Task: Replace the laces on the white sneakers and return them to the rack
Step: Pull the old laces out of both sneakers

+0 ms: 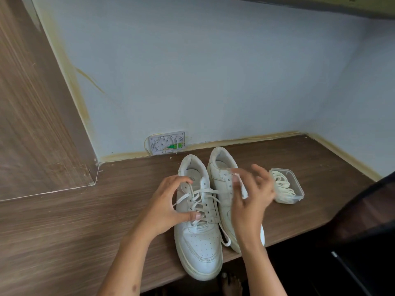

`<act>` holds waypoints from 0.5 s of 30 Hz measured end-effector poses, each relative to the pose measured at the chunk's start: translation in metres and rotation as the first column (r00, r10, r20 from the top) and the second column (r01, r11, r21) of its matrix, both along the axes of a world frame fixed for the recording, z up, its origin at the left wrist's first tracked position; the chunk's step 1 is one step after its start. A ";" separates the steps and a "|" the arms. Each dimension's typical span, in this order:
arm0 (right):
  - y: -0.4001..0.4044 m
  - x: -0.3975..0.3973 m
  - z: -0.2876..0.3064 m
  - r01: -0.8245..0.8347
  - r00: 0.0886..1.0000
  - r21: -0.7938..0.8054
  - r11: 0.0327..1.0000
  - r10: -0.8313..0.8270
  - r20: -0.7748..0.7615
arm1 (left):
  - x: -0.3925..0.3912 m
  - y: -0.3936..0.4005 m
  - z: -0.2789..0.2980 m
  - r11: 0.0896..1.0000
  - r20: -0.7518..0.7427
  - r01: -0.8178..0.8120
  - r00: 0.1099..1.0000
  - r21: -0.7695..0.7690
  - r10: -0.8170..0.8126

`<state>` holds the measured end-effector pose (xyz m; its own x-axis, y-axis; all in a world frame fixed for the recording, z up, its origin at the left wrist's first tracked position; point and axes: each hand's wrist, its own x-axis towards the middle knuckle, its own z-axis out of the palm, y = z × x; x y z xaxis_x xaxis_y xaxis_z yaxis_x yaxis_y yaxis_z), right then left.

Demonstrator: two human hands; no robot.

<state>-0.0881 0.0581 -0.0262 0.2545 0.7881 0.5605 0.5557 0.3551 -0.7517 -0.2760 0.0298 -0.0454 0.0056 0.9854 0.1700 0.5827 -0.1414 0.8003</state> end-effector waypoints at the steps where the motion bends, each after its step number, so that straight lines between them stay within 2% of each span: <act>1: -0.001 -0.006 -0.001 -0.088 0.988 -0.014 0.996 0.089 0.126 | 0.001 0.000 0.000 1.000 0.005 -0.001 1.000 0.004 0.001; 4: -0.007 -0.023 -0.012 -0.252 0.869 -0.133 0.958 0.285 0.404 | 0.001 0.000 -0.001 0.999 0.019 -0.009 1.000 0.032 0.009; 7: -0.010 -0.032 -0.021 -0.236 0.834 -0.183 0.954 0.295 0.466 | 0.002 -0.001 -0.001 0.999 0.014 -0.007 1.000 0.040 0.007; 10: -0.008 -0.031 -0.017 -0.189 0.867 -0.097 0.977 0.212 0.451 | 0.002 -0.001 -0.001 0.999 0.018 -0.010 1.000 0.035 0.009; 13: -0.004 -0.023 -0.010 -0.052 0.948 0.026 0.998 0.042 0.315 | 0.001 -0.001 0.001 1.000 0.022 -0.016 1.000 0.003 0.016; 15: 0.001 -0.013 -0.008 0.069 0.972 0.053 0.996 -0.079 0.222 | 0.000 -0.001 0.002 1.000 0.025 -0.017 1.000 -0.018 0.017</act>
<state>-0.1009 0.0590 -0.0339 0.1751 0.7447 0.6440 0.7339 0.3373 -0.5896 -0.2762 0.0286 -0.0434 -0.0149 0.9882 0.1527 0.5649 -0.1177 0.8167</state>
